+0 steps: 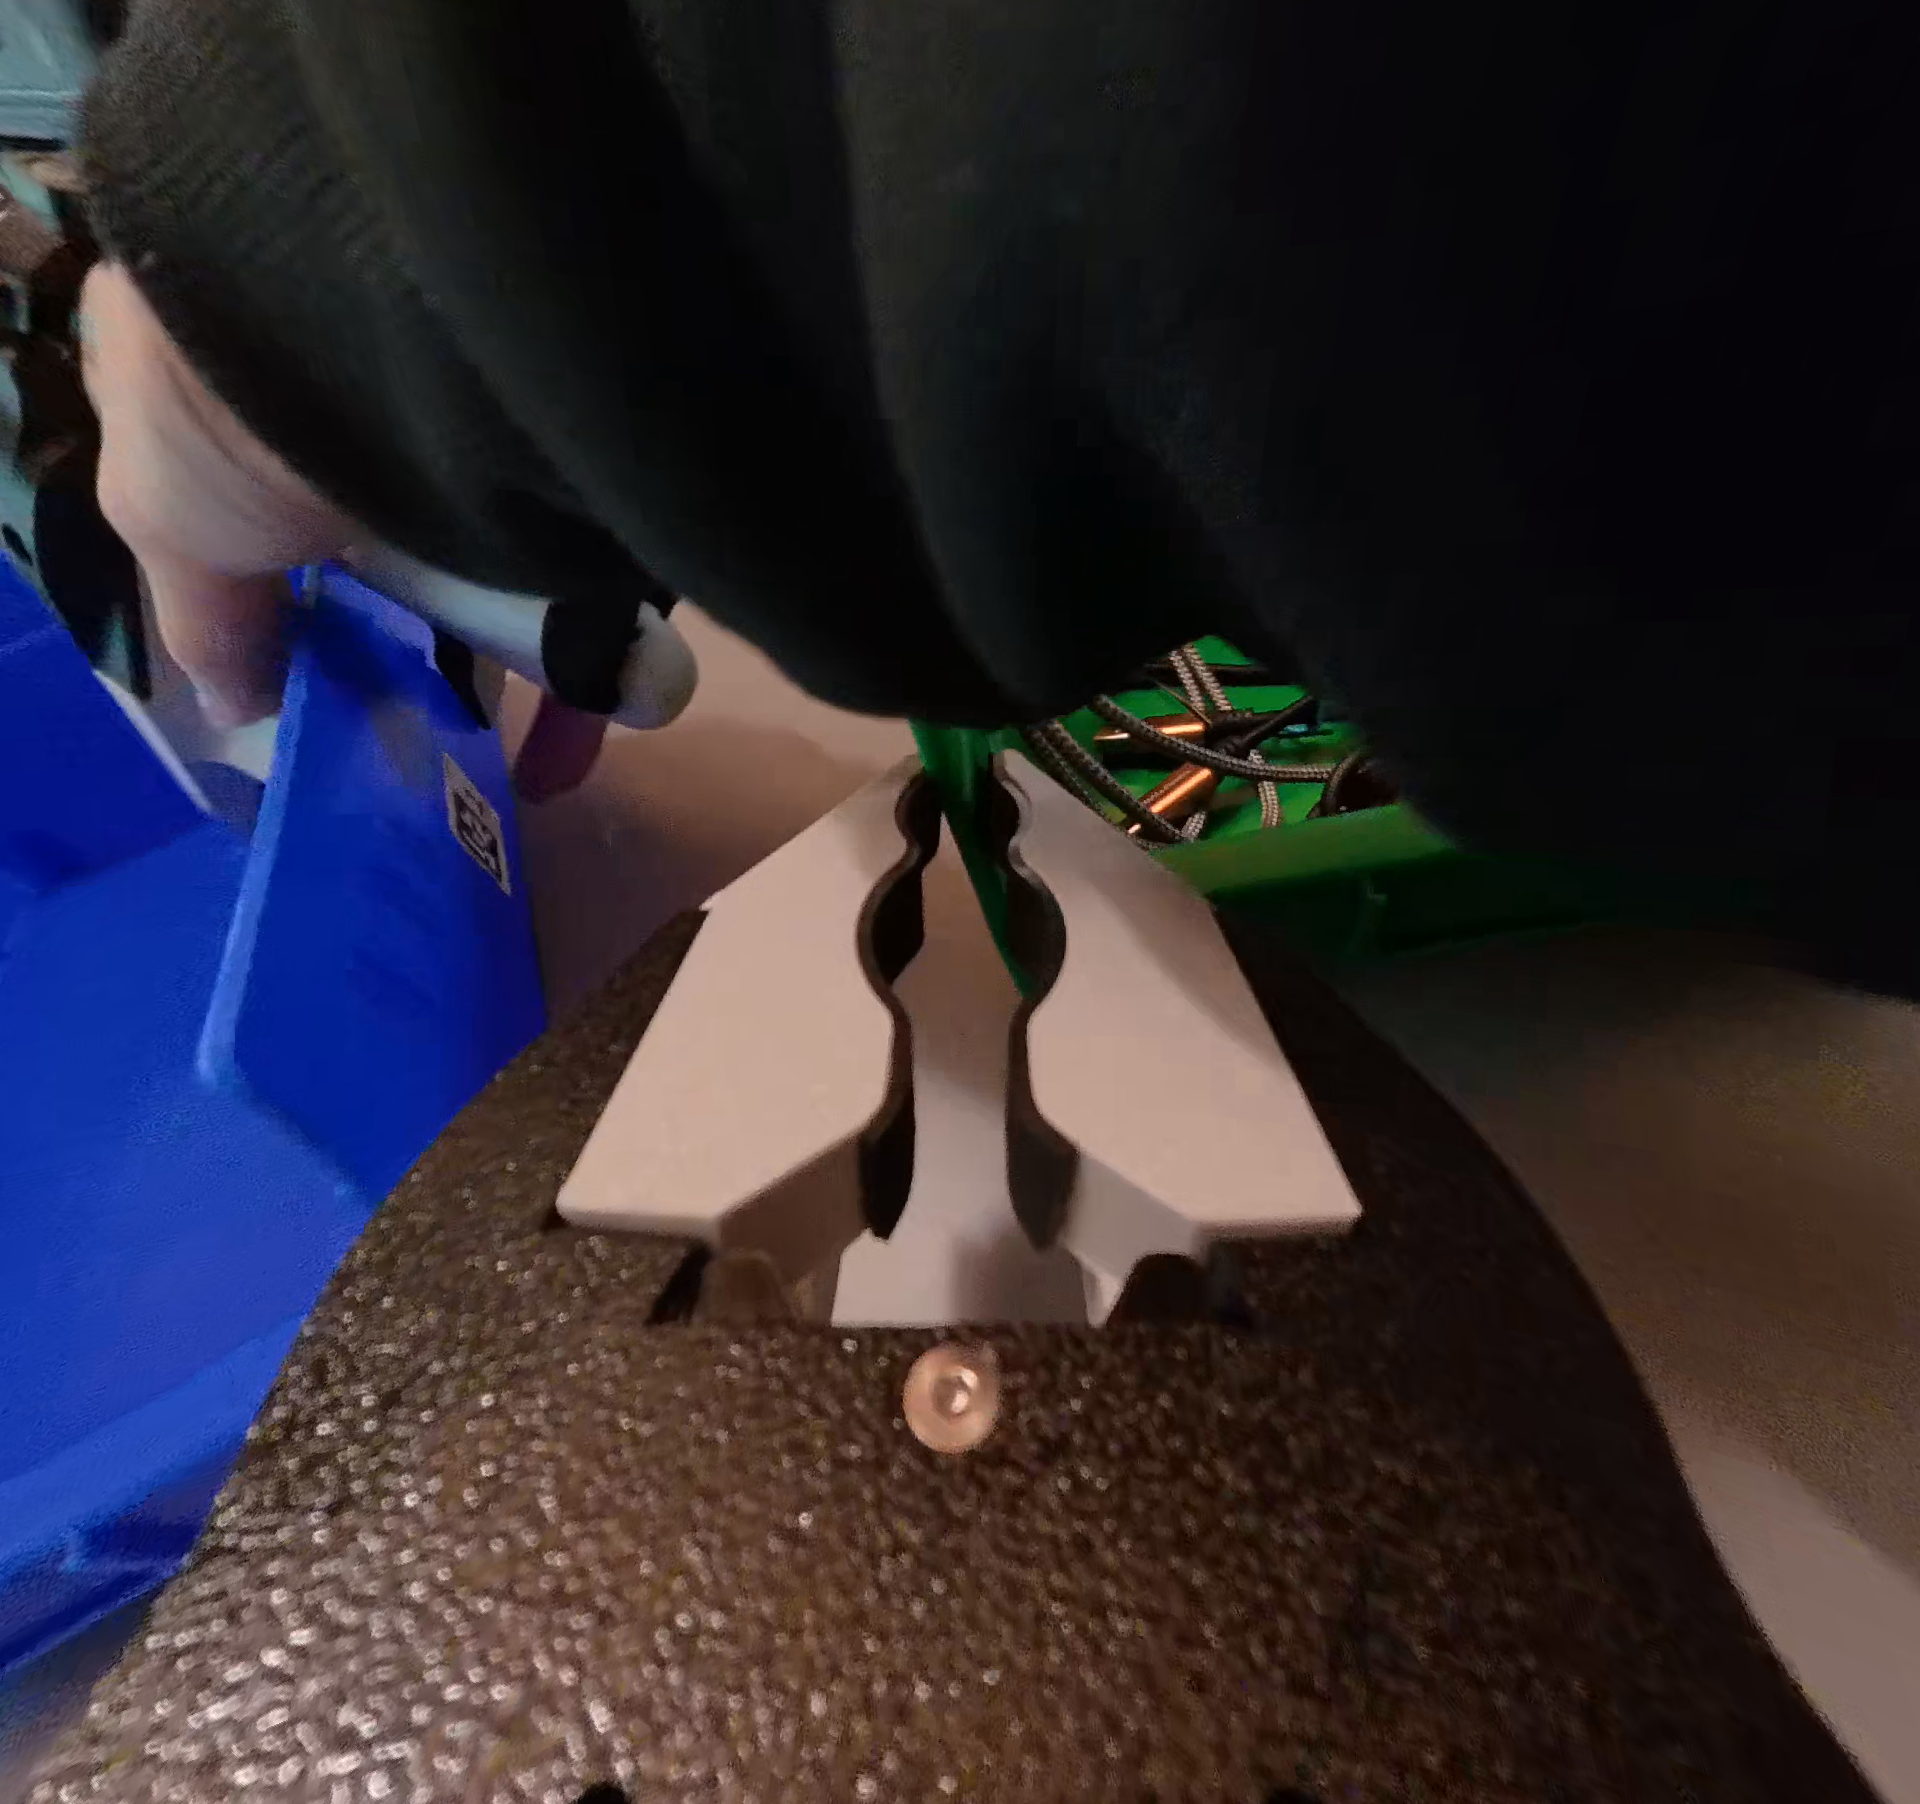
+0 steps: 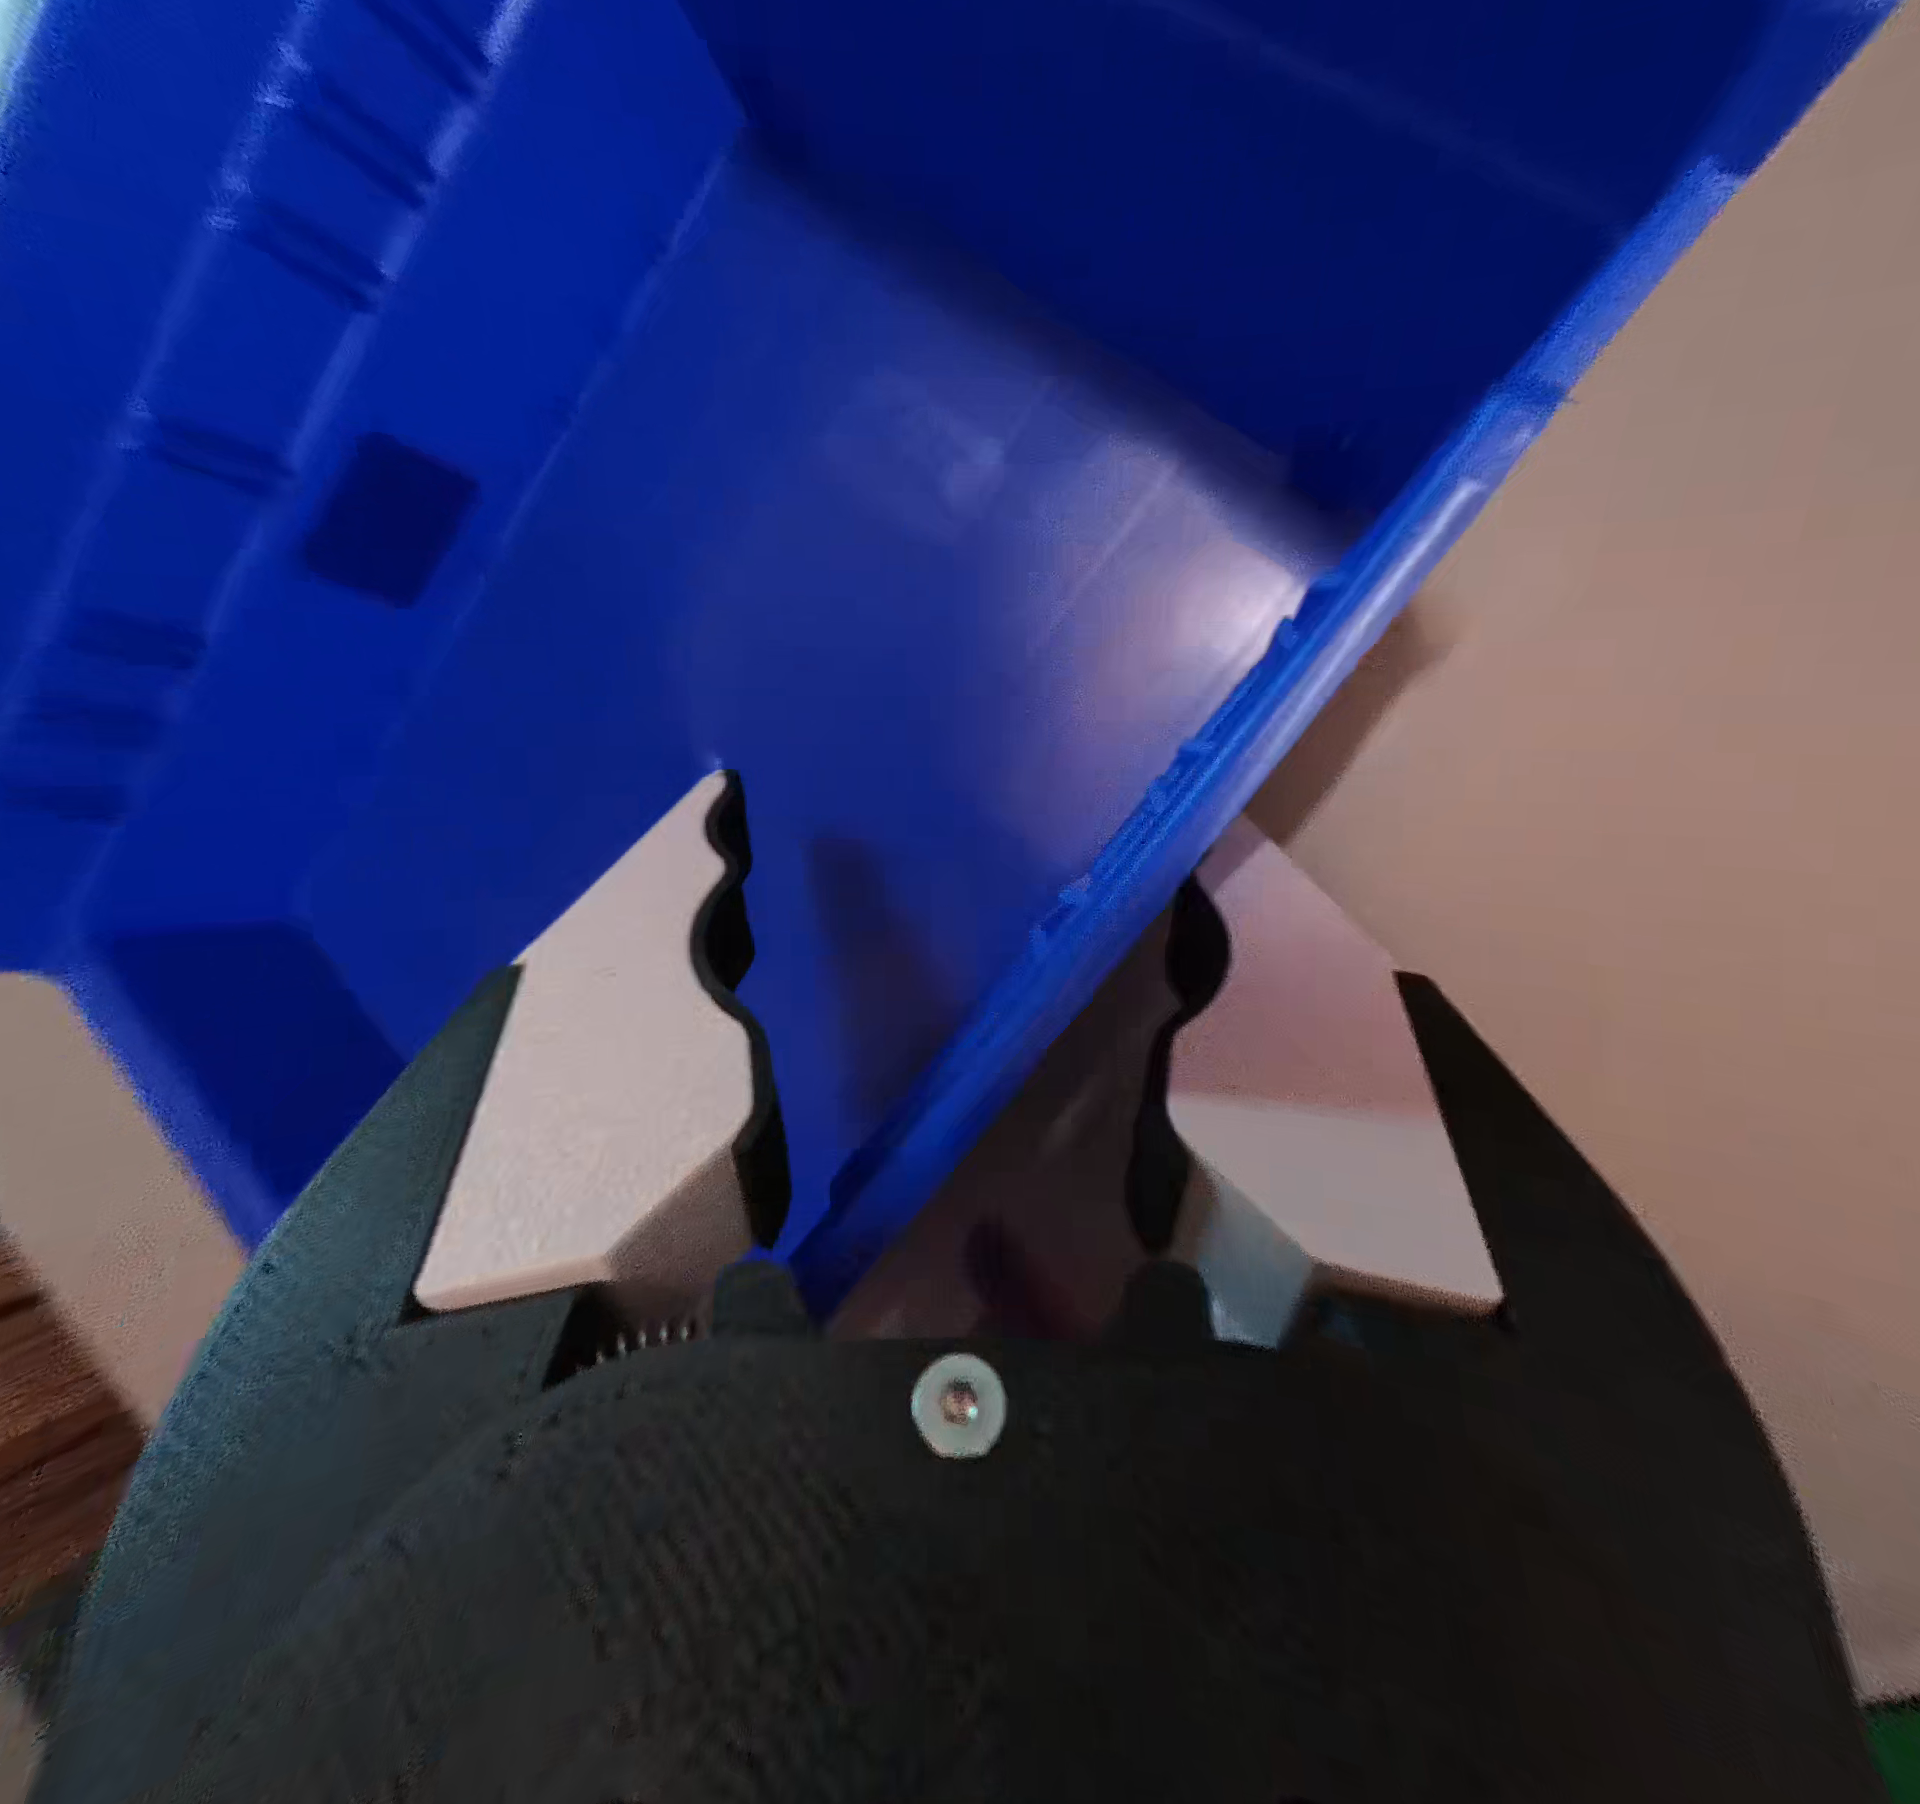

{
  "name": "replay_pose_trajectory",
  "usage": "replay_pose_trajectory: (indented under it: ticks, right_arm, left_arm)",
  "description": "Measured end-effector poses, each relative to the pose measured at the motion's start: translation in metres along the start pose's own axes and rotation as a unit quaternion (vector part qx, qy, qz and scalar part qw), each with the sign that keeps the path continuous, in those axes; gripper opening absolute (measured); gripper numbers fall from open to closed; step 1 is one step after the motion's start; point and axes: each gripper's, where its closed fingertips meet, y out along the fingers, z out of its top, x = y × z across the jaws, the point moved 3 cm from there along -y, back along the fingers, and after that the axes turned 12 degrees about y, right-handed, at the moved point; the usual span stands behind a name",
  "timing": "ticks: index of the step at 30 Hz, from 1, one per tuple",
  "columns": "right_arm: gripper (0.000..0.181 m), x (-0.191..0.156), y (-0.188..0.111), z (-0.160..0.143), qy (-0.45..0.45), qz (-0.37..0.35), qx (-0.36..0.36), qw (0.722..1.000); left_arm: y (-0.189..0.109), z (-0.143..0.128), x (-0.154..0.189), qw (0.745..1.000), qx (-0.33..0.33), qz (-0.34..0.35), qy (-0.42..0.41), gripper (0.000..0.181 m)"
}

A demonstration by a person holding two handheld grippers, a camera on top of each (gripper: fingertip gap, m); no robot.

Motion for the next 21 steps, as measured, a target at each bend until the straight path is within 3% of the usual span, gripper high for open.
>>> replay_pose_trajectory:
  ticks: [4, 8, 11, 15, 21]
  right_arm:
    - [0.033, 0.013, 0.005, 0.014, 0.017, -0.053, 0.032, 0.998]
    - [0.031, 0.009, 0.004, 0.018, -0.010, -0.036, 0.026, 0.999]
    - [0.031, 0.009, -0.016, 0.037, -0.025, -0.029, 0.042, 0.998]
    - [0.030, 0.009, -0.081, 0.076, -0.031, 0.006, 0.081, 0.996]
    - [0.030, 0.045, -0.237, 0.114, -0.033, 0.059, 0.181, 0.981]
  left_arm:
    - [0.000, -0.001, -0.001, 1.000, 0.002, -0.013, -0.012, 0.005]
    - [0.000, -0.001, -0.002, 1.000, 0.004, -0.012, -0.003, 0.006]
    - [0.000, -0.002, -0.003, 1.000, 0.005, -0.019, -0.007, 0.005]
    - [-0.002, -0.005, -0.008, 1.000, 0.003, -0.016, -0.007, 0.005]
    - [-0.008, -0.019, -0.033, 0.999, -0.004, -0.016, -0.050, 0.004]
